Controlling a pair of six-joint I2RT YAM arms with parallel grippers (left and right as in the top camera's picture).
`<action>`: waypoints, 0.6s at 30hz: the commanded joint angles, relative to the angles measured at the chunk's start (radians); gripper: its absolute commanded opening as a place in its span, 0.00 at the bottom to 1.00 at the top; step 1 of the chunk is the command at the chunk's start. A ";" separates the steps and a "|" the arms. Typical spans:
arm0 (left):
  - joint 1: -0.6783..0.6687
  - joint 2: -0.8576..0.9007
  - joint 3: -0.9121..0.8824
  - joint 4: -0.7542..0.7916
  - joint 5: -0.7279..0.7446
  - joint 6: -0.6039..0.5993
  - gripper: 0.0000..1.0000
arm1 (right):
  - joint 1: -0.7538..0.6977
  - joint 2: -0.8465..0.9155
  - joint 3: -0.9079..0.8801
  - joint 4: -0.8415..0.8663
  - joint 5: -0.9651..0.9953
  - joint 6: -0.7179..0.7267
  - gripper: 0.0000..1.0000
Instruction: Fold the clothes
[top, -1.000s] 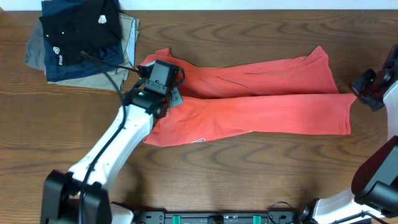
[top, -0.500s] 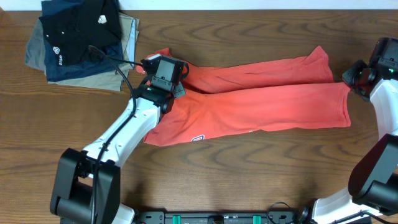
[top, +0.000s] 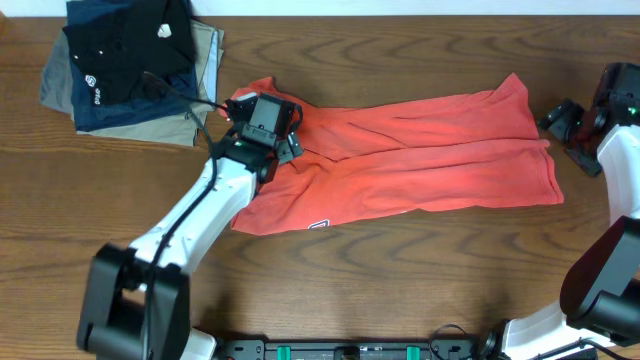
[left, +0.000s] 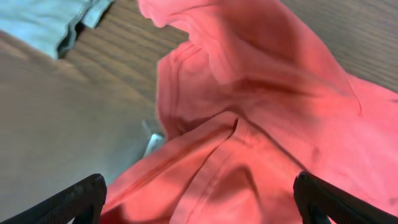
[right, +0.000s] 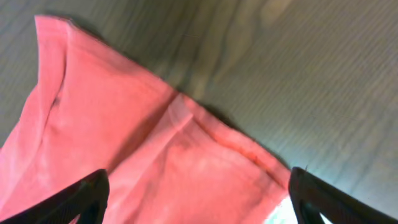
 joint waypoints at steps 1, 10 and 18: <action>0.003 -0.084 0.017 -0.065 0.061 0.016 0.91 | 0.015 0.004 0.057 -0.047 -0.116 -0.055 0.82; 0.002 -0.003 -0.019 -0.246 0.350 0.016 0.37 | 0.050 0.006 -0.058 -0.140 -0.198 -0.079 0.34; 0.049 0.061 -0.020 -0.304 0.283 -0.005 0.44 | 0.081 0.006 -0.199 -0.078 -0.199 -0.078 0.40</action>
